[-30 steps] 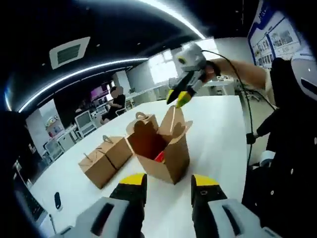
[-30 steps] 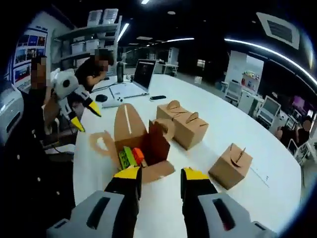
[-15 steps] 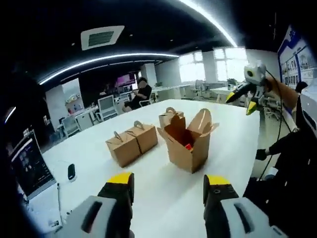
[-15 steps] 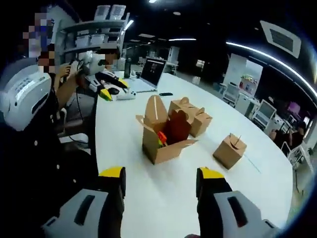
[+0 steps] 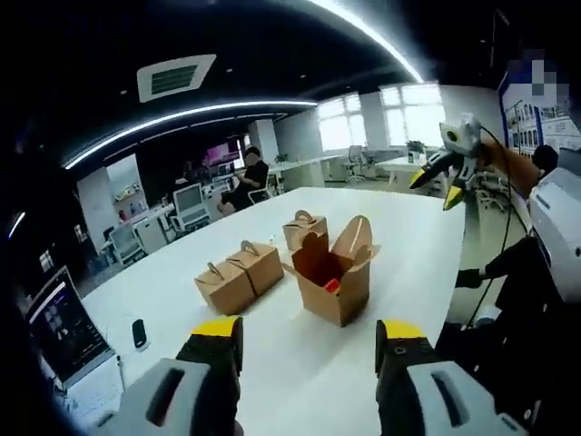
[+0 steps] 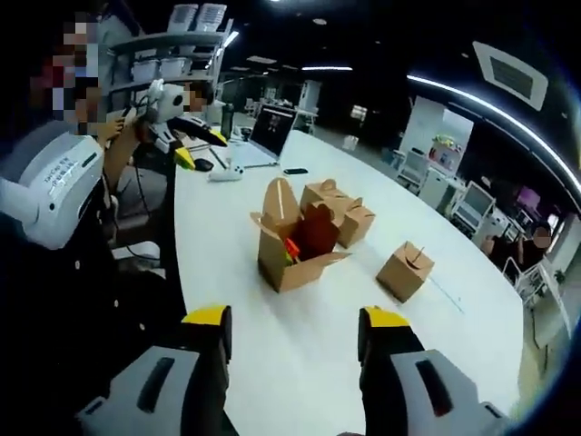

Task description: Pick up one paper box from the group, open the paper box, and remove the item inside

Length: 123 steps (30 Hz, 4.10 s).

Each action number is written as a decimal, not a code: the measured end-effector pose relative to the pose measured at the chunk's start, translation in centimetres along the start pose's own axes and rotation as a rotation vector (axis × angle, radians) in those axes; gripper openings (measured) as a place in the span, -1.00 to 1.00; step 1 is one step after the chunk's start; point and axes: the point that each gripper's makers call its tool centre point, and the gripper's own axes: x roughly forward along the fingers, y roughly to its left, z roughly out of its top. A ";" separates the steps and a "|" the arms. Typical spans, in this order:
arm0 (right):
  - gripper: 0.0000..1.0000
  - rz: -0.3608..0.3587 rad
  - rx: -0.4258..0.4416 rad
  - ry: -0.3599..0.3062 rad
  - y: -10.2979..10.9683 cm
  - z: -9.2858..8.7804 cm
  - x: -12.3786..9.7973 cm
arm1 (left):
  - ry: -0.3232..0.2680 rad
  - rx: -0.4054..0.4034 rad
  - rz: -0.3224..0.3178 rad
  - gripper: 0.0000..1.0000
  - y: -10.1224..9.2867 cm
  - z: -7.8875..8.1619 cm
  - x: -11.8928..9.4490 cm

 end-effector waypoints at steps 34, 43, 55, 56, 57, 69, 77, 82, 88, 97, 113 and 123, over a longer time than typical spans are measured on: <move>-0.12 0.121 -0.121 -0.014 -1.1 6.3 7.3 | -0.049 0.035 -0.173 0.62 -3.2 -3.8 10.6; -0.23 0.170 -0.145 0.068 -2.3 6.8 10.6 | -0.101 0.072 -0.267 0.64 -1.6 -3.6 14.4; -0.30 0.231 -0.150 0.208 -2.7 5.2 15.8 | -0.100 0.101 -0.371 0.79 -1.1 -3.9 18.8; -0.31 0.236 -0.146 0.220 -2.7 5.0 16.2 | -0.100 0.107 -0.382 0.80 -1.2 -4.0 19.0; -0.32 0.242 -0.143 0.230 -2.7 4.9 16.6 | -0.099 0.108 -0.392 0.82 -1.3 -4.0 19.3; -0.32 0.325 -0.019 0.355 -1.4 3.3 20.5 | -0.115 0.135 -0.484 0.83 -3.8 -3.7 22.3; -0.14 0.338 0.026 0.465 -0.4 1.1 22.7 | -0.106 0.136 -0.505 0.80 -3.9 -4.5 23.2; -0.12 0.331 0.016 0.504 0.4 0.5 23.8 | -0.114 0.142 -0.503 0.79 -4.0 -4.5 23.4; -0.13 0.326 -0.005 0.512 1.1 0.2 24.5 | -0.107 0.152 -0.494 0.77 -4.1 -4.8 23.6; -0.21 0.355 -0.066 0.532 2.3 -0.1 24.7 | -0.110 0.143 -0.503 0.74 -4.3 -4.9 23.6; -0.35 0.348 -0.187 0.505 2.2 0.6 23.5 | -0.100 0.133 -0.489 0.72 -4.0 -5.1 23.8; -0.36 0.305 -0.219 0.447 0.7 2.7 22.4 | -0.089 0.111 -0.474 0.71 -4.0 -5.4 23.3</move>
